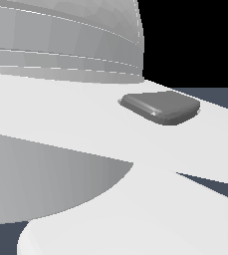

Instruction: Insert the peg into the horizontal hole in a box.

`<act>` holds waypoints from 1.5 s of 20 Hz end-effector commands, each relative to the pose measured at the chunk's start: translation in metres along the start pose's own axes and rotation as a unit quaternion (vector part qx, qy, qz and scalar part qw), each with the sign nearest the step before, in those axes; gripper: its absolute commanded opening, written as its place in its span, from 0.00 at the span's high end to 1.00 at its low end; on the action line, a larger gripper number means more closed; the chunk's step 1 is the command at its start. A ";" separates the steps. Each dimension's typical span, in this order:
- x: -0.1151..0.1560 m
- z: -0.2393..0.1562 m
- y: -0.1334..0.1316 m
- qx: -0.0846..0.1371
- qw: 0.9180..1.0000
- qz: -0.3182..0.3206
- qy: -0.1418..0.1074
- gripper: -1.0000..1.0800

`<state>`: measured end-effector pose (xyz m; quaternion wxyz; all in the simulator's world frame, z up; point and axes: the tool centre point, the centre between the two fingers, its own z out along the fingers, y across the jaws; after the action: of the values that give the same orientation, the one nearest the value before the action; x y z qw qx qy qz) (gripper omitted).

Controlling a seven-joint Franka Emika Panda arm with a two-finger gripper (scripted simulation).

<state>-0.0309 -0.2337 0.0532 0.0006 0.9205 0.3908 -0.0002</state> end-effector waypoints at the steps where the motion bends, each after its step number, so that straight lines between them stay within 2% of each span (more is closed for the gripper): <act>1: -0.001 0.014 -0.001 0.001 1.000 0.001 0.000 0.04; 9: -0.001 0.035 0.000 0.001 1.000 0.003 0.000 0.04; 10: -0.001 0.035 0.000 0.001 1.000 0.003 0.000 1.00; 23: 0.002 0.033 0.000 0.000 1.000 -0.004 0.000 1.00; 30: 0.039 0.021 0.002 0.000 0.997 -0.074 0.000 1.00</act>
<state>-0.0113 -0.2151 0.0271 -0.0006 0.8981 0.4399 -0.0019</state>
